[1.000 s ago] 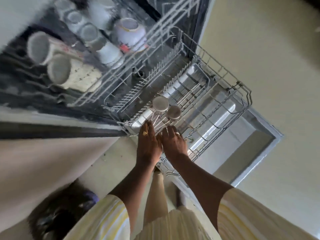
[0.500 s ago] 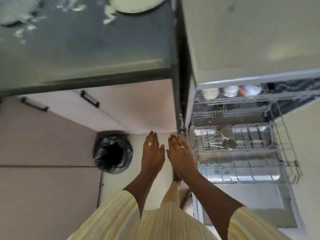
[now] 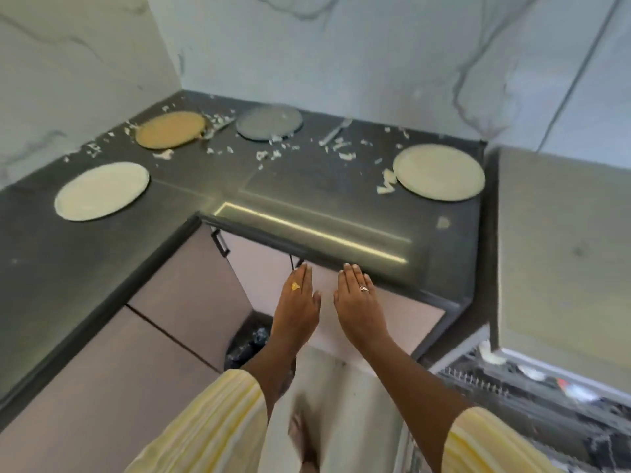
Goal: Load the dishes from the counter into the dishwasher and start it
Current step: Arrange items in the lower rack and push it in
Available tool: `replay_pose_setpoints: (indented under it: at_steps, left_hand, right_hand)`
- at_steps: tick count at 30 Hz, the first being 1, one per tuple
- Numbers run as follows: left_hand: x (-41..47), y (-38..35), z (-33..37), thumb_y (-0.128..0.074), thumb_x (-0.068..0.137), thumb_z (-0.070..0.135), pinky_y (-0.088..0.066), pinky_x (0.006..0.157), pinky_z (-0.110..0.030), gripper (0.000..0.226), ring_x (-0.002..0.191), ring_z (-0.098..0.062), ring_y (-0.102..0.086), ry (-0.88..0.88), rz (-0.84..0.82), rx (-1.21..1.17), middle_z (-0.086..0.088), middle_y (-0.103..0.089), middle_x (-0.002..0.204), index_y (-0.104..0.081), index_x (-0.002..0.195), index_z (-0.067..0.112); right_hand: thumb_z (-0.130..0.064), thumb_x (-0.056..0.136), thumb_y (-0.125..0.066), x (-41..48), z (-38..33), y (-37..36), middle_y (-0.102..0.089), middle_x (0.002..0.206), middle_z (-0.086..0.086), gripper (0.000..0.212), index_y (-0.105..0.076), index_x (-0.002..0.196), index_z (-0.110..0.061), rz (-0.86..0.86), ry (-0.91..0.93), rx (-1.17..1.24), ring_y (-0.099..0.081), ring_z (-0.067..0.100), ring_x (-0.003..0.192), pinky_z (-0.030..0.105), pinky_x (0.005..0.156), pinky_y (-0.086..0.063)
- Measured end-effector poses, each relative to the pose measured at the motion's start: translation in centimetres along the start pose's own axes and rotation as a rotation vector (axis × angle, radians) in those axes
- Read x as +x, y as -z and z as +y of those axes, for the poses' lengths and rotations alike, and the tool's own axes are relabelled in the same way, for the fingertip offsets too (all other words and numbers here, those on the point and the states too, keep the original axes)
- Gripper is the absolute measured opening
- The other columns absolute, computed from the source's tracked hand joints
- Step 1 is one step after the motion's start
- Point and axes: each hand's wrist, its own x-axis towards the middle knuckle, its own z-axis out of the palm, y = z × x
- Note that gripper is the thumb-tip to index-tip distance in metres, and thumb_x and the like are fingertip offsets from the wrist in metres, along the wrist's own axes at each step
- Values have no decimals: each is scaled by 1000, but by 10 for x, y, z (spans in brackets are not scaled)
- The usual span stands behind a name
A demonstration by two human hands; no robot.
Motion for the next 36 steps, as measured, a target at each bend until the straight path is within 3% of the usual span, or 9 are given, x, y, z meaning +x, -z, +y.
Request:
replay_pose_setpoints:
  at_steps: [5, 8, 10, 14, 19, 22, 27, 32, 36]
  left_hand:
    - [88, 38, -28, -37, 99, 22, -16, 116, -33, 52, 139, -29, -24, 45, 122, -80, -18, -28, 149, -23, 145, -1]
    - [137, 54, -50, -39, 98, 16, -20, 115, -35, 48, 134, -33, -33, 59, 190, -70, -22, -38, 143, -31, 140, -6]
    - [165, 61, -63, -38, 98, 15, -19, 117, -34, 48, 136, -29, -31, 58, 193, -66, -20, -37, 144, -31, 140, -5]
    - [214, 64, -86, -38, 96, 14, -17, 116, -30, 49, 137, -27, -29, 25, 178, -24, -18, -37, 144, -31, 141, -4]
    - [275, 68, -117, -40, 94, 11, -29, 111, -37, 45, 129, -32, -40, 62, 166, 40, -23, -46, 137, -41, 134, -8]
    - [324, 72, -155, -26, 91, 14, -39, 101, -39, 46, 114, -33, -51, 60, 123, 159, -21, -55, 124, -51, 125, -7]
    - [395, 100, -203, -39, 95, 10, -42, 92, -42, 30, 113, -34, -49, 325, 163, 76, -19, -50, 124, -47, 122, 2]
    - [448, 110, -242, -41, 93, 5, -41, 88, -42, 21, 106, -37, -51, 432, 145, 108, -23, -55, 114, -53, 108, -3]
    - [479, 115, -260, -42, 91, 3, -43, 88, -43, 27, 109, -36, -52, 523, 149, 75, -21, -55, 114, -52, 116, 1]
  right_hand:
    - [-14, 73, -76, 95, 8, 14, -70, 84, 13, 18, -68, 85, -4, 30, -39, -8, -69, 25, 79, 35, 71, -58]
    - [-6, 68, -76, 145, 13, 15, -64, 65, 5, 15, -61, 70, -11, -34, -130, -16, -64, 21, 58, 29, 52, -51]
    - [-2, 79, -63, 173, 15, 15, -65, 73, 9, 7, -60, 76, -8, -98, -193, 40, -65, 26, 66, 31, 58, -50]
    - [-3, 91, -42, 219, 22, 1, -65, 97, 11, 17, -58, 96, -7, -119, -281, 66, -61, 29, 92, 33, 75, -46]
    - [3, 88, -40, 277, 35, -25, -61, 100, 11, 21, -59, 95, -5, -158, -286, 81, -57, 27, 96, 32, 76, -47]
    - [2, 90, -40, 330, 43, -41, -59, 101, 14, 20, -59, 94, -2, -170, -354, 168, -56, 30, 97, 34, 71, -45]
    - [2, 89, -40, 421, 58, -58, -59, 104, 20, 24, -62, 98, 3, -174, -422, 283, -57, 35, 98, 37, 79, -46]
    - [6, 87, -42, 487, 72, -80, -61, 106, 23, 27, -62, 105, 5, -184, -465, 250, -57, 36, 100, 38, 82, -46]
    - [0, 92, -41, 517, 73, -96, -63, 104, 23, 25, -63, 104, 4, -191, -576, 201, -57, 35, 98, 37, 76, -47]
